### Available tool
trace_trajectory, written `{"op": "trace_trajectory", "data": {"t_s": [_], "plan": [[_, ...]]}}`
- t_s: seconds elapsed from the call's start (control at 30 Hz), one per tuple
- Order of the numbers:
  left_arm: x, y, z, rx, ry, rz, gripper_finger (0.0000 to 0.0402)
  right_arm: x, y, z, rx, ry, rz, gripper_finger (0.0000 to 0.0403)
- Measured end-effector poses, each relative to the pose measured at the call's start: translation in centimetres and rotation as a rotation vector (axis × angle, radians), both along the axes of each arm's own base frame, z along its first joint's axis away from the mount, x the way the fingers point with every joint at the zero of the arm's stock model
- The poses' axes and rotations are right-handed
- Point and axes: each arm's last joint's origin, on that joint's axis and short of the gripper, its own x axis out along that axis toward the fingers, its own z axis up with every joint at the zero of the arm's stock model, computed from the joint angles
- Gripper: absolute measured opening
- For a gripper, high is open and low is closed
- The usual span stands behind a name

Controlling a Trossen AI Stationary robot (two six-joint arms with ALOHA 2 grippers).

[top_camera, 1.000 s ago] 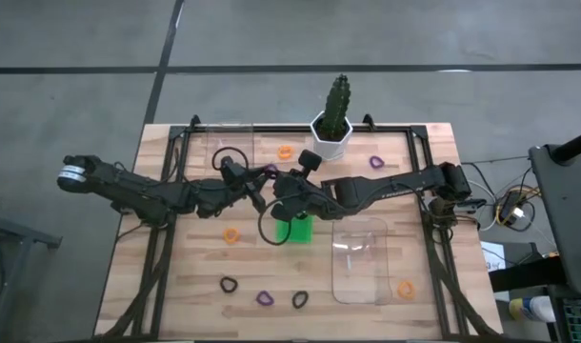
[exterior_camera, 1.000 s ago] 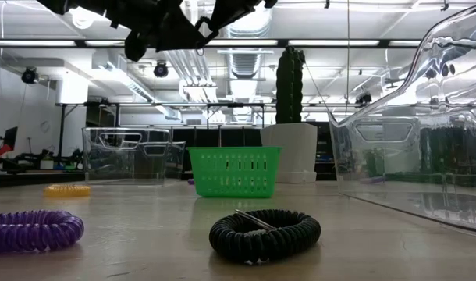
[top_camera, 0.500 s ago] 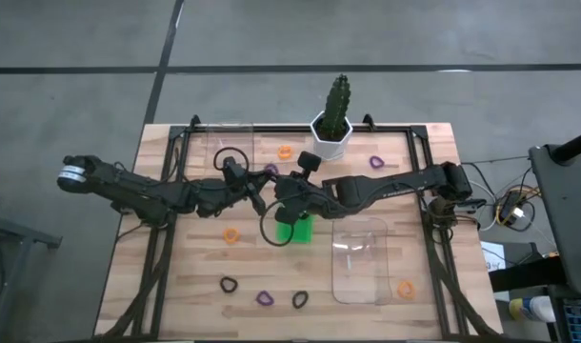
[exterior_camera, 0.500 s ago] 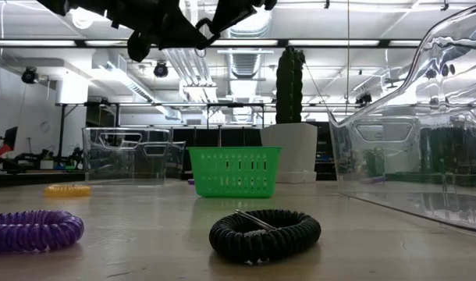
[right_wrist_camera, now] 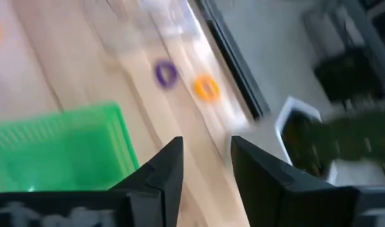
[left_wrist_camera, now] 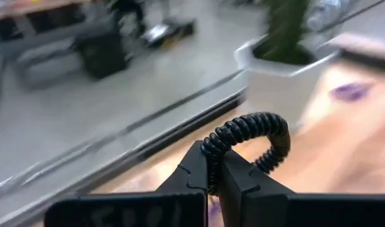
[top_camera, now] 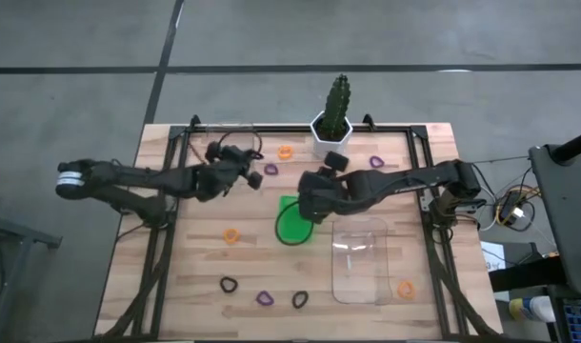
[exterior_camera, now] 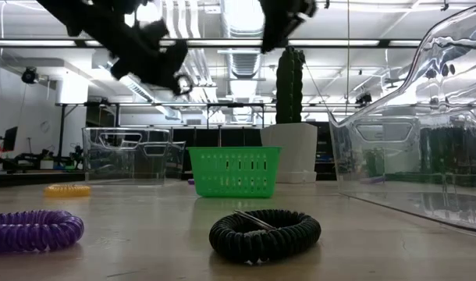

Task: Sort spring keychains
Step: Put the top black spring keychain into the top transparent bin

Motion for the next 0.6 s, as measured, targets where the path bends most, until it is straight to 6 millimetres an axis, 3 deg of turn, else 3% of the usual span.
{"op": "trace_trajectory", "data": {"t_s": [0.2,0.37,0.6], "plan": [[-2.0,3.9,-1.7,-0.157,0.117,0.117,0.0007,-2.1,-0.3,-0.4,0.007,0.139,-0.093,0.0127],[-3.7,6.5,-2.6,-0.303,0.148,0.141,0.0007,-2.5,-0.4,-0.5,-0.004,0.187,-0.092,0.0119],[-5.1,8.5,-3.3,-0.422,0.136,0.201,0.0007,-2.6,-0.4,-0.2,-0.003,0.178,-0.091,0.0111]]}}
